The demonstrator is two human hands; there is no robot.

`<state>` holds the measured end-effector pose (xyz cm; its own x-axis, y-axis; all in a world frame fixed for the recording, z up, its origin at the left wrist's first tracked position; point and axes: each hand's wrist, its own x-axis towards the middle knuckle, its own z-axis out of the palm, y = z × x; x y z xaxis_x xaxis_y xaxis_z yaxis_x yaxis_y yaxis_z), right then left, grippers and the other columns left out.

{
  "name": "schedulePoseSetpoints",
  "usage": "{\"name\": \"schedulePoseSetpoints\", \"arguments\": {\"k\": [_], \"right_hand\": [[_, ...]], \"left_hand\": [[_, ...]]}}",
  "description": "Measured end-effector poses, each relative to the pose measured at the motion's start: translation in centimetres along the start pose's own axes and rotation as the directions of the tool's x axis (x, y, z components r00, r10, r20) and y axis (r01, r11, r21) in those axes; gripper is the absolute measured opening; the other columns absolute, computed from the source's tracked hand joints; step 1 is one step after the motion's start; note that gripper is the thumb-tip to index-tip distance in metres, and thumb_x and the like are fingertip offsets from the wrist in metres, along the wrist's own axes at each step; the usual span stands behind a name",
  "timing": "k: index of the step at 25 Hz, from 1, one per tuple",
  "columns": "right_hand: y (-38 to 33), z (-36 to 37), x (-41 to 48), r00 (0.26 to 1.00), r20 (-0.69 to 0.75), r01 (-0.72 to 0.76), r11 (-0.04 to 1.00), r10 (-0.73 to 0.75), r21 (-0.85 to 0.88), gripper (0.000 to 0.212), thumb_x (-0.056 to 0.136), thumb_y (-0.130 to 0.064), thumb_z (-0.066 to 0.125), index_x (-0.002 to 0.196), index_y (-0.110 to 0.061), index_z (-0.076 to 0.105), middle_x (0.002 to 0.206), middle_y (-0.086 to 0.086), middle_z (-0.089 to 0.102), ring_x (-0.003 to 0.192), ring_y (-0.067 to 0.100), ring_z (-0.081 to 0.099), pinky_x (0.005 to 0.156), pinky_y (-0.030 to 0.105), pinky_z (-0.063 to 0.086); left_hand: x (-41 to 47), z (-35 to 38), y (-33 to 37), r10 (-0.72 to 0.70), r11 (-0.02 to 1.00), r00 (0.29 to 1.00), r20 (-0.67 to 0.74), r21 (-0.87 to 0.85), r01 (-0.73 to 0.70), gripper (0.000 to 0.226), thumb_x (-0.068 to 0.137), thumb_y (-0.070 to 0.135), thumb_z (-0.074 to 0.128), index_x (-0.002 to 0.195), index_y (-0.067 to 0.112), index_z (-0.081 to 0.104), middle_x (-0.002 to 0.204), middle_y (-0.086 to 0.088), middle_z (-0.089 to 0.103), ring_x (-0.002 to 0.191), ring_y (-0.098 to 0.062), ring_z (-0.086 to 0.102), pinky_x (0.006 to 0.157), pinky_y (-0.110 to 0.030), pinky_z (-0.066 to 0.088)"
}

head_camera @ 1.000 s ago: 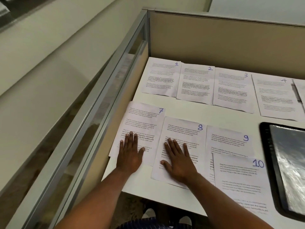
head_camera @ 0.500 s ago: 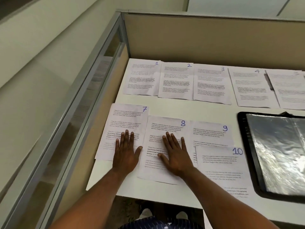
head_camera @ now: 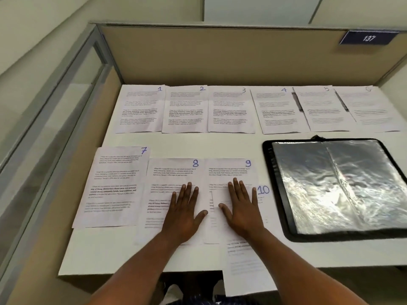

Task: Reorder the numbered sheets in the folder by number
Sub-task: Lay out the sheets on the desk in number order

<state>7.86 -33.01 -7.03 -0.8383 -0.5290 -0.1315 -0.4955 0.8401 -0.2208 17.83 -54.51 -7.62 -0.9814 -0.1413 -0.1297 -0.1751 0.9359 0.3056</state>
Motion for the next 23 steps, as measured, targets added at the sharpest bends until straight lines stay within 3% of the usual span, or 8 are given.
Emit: {"name": "schedulePoseSetpoints", "arguments": {"k": [7,18,23], "right_hand": [[4.9,0.7,-2.3,0.998,0.041,-0.038,0.998,0.036,0.042,0.082,0.103,-0.065,0.019,0.163,-0.016,-0.007,0.171,0.0,-0.012,0.157,0.016,-0.015,0.126,0.05,-0.011],[6.0,0.1,-1.2,0.997,0.071,-0.022,0.996,0.016,0.09,0.082,0.103,-0.065,0.017,0.162,-0.015,-0.011,0.169,0.0,-0.019,0.156,0.017,-0.02,0.125,0.047,-0.015],[7.2,-1.6,-3.6,0.996,-0.003,-0.088,0.993,0.089,0.08,0.079,0.102,-0.06,0.014,0.164,-0.015,-0.004,0.17,-0.001,-0.014,0.156,0.014,-0.02,0.126,0.048,-0.012]], "left_hand": [[0.6,1.9,3.0,-0.013,0.996,0.998,0.069,0.089,0.007,0.092,0.089,0.079,-0.006,0.162,0.023,-0.002,0.168,0.0,-0.015,0.152,-0.013,-0.023,0.123,-0.041,-0.013],[-0.2,1.5,3.4,-0.026,0.994,0.996,0.086,0.107,0.017,0.09,0.089,0.079,-0.003,0.161,0.024,-0.007,0.167,0.0,-0.02,0.152,-0.015,-0.024,0.124,-0.042,-0.012],[0.3,1.1,4.8,0.025,0.998,0.998,0.055,0.064,-0.029,0.084,0.094,0.073,0.01,0.16,0.025,-0.01,0.166,0.001,-0.022,0.152,-0.014,-0.025,0.124,-0.042,-0.012]]}}
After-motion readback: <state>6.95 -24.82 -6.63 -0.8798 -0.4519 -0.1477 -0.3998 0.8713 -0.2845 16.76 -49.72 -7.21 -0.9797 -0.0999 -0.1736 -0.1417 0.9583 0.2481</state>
